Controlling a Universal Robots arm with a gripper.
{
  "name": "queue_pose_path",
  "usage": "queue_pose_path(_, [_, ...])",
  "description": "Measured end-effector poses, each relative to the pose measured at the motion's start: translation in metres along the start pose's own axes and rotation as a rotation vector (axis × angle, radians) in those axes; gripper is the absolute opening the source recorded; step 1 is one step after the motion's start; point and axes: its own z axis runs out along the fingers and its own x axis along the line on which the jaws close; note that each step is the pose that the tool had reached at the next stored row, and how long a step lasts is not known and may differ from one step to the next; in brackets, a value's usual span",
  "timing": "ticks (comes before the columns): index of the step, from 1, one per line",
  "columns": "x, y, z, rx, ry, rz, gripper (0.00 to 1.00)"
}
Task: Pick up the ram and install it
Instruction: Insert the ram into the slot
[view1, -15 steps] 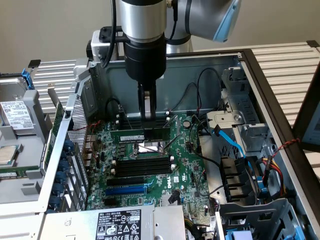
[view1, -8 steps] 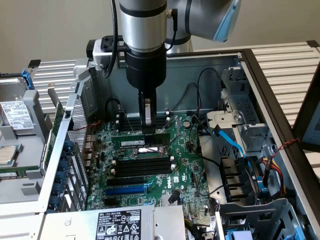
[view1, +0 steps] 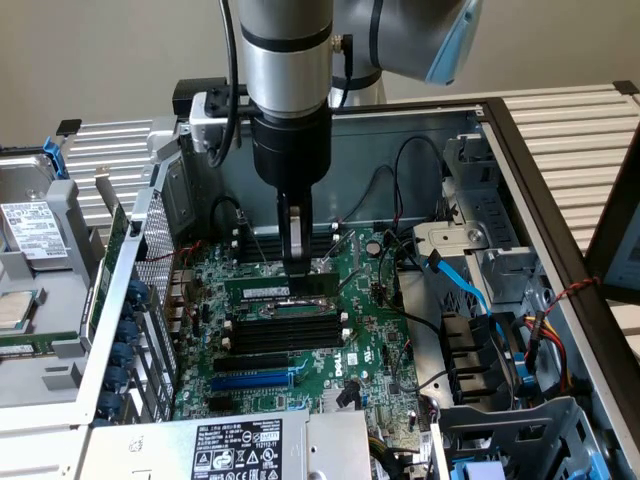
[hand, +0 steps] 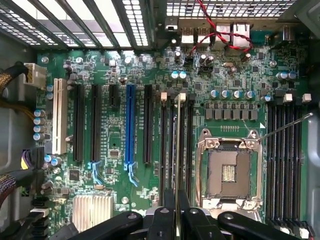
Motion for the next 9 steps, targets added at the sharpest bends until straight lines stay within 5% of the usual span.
queue_pose_path(9, [-0.0007, 0.0002, 0.0089, -0.0012, 0.0049, -0.006, 0.14])
